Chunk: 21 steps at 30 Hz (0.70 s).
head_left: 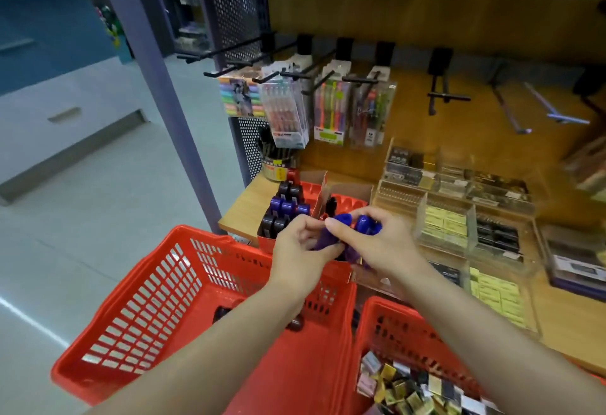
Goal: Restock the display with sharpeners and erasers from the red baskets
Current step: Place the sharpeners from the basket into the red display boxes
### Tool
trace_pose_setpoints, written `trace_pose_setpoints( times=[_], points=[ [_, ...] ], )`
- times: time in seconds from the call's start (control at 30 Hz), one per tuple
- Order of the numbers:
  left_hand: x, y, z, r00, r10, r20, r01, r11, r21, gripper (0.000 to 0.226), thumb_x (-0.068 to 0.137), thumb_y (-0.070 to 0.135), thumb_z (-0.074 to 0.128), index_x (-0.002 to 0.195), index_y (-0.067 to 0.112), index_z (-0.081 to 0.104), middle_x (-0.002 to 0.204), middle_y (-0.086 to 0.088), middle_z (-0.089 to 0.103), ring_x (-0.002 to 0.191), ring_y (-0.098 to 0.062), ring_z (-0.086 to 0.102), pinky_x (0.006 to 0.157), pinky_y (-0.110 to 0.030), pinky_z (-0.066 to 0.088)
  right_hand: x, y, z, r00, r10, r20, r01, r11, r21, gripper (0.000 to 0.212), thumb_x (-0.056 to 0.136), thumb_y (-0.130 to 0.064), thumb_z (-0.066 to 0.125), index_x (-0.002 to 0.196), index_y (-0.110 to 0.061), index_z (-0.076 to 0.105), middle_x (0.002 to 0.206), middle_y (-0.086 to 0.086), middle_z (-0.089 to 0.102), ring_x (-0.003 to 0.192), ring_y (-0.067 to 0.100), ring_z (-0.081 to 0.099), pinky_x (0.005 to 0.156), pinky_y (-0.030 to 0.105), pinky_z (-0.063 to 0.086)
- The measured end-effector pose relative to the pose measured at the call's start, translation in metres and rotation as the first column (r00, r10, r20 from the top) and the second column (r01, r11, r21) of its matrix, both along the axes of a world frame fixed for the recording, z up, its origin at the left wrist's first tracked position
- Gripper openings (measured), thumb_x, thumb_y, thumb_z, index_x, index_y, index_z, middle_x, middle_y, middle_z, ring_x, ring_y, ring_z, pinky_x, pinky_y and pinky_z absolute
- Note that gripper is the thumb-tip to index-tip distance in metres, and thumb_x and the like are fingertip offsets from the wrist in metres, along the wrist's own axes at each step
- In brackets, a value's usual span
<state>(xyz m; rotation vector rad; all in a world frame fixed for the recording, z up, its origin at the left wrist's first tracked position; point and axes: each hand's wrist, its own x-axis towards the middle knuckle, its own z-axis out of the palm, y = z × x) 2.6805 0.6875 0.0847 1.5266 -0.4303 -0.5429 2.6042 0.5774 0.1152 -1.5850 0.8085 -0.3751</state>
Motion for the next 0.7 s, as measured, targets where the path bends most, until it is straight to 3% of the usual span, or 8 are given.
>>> trace_pose_setpoints(
  times=[0.13, 0.23, 0.37, 0.47, 0.6, 0.7],
  points=[
    [0.016, -0.026, -0.007, 0.998, 0.002, 0.068, -0.002, 1.000, 0.011, 0.025, 0.079, 0.006, 0.080, 0.095, 0.018, 0.064, 0.092, 0.002, 0.075, 0.088, -0.006, 0.071, 0.077, -0.017, 0.054, 0.017, -0.026, 0.004, 0.999, 0.015, -0.044, -0.016, 1.000, -0.026, 0.033, 0.068, -0.043, 0.086, 0.092, -0.026, 0.071, 0.085, 0.005, 0.068, 0.061, 0.021, 0.063, 0.051, 0.028, 0.051],
    [0.034, -0.039, -0.012, 0.987, -0.011, 0.159, 0.006, 0.999, 0.033, 0.022, 0.082, 0.009, 0.077, 0.097, 0.018, 0.064, 0.095, -0.001, 0.073, 0.090, -0.008, 0.069, 0.079, -0.018, 0.054, 0.028, -0.039, 0.004, 0.993, 0.081, -0.081, -0.087, 0.993, -0.083, 0.028, 0.076, -0.034, 0.082, 0.101, -0.027, 0.071, 0.100, -0.002, 0.066, 0.079, 0.021, 0.068, 0.058, 0.033, 0.059],
    [0.060, -0.050, -0.019, 0.973, -0.015, 0.229, 0.004, 0.999, 0.046, 0.027, 0.084, 0.009, 0.075, 0.107, 0.021, 0.068, 0.100, 0.007, 0.073, 0.090, -0.005, 0.068, 0.082, -0.020, 0.055, 0.043, -0.049, -0.002, 0.986, 0.168, -0.006, -0.166, 0.976, 0.142, 0.026, 0.092, -0.021, 0.067, 0.117, -0.029, 0.068, 0.115, 0.000, 0.062, 0.094, 0.024, 0.068, 0.067, 0.041, 0.062],
    [0.078, -0.059, -0.027, 0.968, 0.064, 0.241, -0.079, 0.995, 0.053, 0.023, 0.088, 0.014, 0.072, 0.107, 0.023, 0.063, 0.103, 0.006, 0.071, 0.093, -0.007, 0.067, 0.084, -0.022, 0.052, 0.057, -0.066, -0.008, 0.993, 0.112, 0.030, -0.115, 0.988, 0.101, 0.042, 0.091, -0.017, 0.068, 0.128, -0.032, 0.055, 0.110, 0.001, 0.060, 0.090, 0.025, 0.070, 0.063, 0.039, 0.062],
    [0.096, -0.065, -0.042, 0.954, 0.055, 0.293, -0.099, 0.986, 0.137, 0.020, 0.091, 0.015, 0.068, 0.107, 0.021, 0.058, 0.103, 0.004, 0.069, 0.091, -0.004, 0.064, 0.074, -0.010, 0.050, 0.089, -0.099, -0.016, 0.997, -0.048, 0.053, 0.044, 0.996, 0.072, 0.040, 0.086, -0.010, 0.073, 0.117, -0.024, 0.053, 0.104, -0.002, 0.050, 0.079, 0.021, 0.065, 0.058, 0.039, 0.062],
    [0.101, -0.069, -0.052, 0.954, 0.032, 0.300, -0.085, 0.982, 0.166, 0.021, 0.092, 0.012, 0.067, 0.109, 0.018, 0.057, 0.106, 0.002, 0.069, 0.094, -0.005, 0.065, 0.082, -0.014, 0.053, 0.118, -0.115, -0.026, 0.996, -0.086, 0.003, 0.086, 0.994, 0.060, 0.041, 0.081, -0.005, 0.077, 0.111, -0.023, 0.056, 0.103, -0.004, 0.047, 0.088, 0.026, 0.061, 0.060, 0.043, 0.062]
  ],
)
